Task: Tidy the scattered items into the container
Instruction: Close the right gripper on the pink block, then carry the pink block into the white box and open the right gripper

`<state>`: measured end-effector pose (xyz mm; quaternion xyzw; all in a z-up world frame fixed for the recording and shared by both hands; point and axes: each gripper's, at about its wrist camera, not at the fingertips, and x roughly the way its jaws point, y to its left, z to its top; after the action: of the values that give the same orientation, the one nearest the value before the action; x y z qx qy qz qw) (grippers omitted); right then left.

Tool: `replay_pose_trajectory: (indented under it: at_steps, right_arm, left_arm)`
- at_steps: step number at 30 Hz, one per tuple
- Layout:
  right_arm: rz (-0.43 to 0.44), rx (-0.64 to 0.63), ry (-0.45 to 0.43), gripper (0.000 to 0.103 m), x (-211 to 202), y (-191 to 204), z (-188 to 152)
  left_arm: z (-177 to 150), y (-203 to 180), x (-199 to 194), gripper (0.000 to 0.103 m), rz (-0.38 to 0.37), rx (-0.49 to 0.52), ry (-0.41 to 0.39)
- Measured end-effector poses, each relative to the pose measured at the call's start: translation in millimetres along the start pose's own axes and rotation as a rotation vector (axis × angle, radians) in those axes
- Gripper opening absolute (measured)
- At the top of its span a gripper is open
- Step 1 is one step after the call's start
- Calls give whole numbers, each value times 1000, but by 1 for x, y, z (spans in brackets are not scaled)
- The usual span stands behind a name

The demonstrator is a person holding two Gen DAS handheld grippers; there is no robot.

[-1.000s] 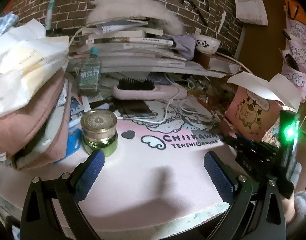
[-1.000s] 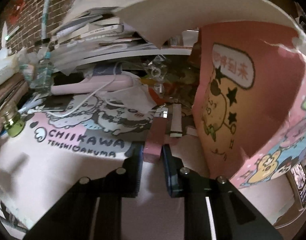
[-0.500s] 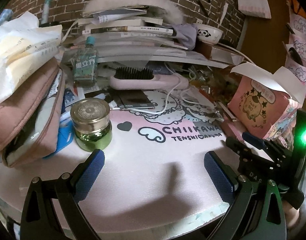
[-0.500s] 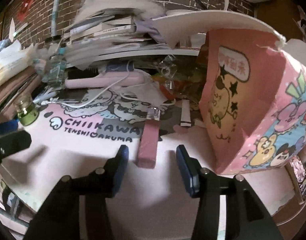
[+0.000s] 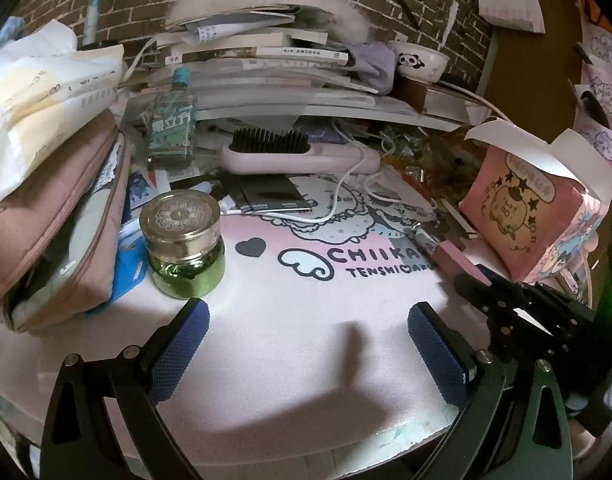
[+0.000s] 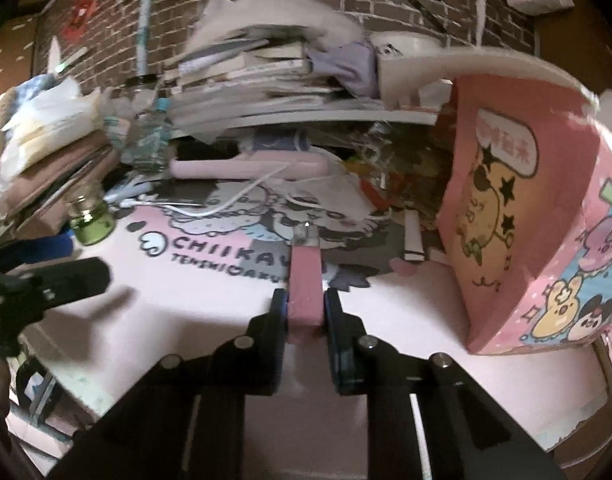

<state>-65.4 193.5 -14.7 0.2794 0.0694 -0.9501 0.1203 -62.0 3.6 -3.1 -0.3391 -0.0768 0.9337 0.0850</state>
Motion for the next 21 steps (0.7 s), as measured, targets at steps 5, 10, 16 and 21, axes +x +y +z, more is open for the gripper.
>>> replay_pose_trajectory:
  at_steps: [5, 10, 16, 21]
  right_arm:
    - [36, -25, -48, 15, -13, 5, 5]
    - [68, -47, -87, 15, -28, 8, 12]
    - [86, -20, -36, 15, -21, 2, 10]
    - [90, -11, 18, 15, -10, -1, -4]
  left_arm:
    - [0, 0, 0, 100, 7, -1, 1]
    - [-1, 0, 0, 100, 15, -14, 3]
    - [-1, -1, -1, 100, 21, -17, 4]
    - [-1, 0, 0, 100, 17, -16, 5]
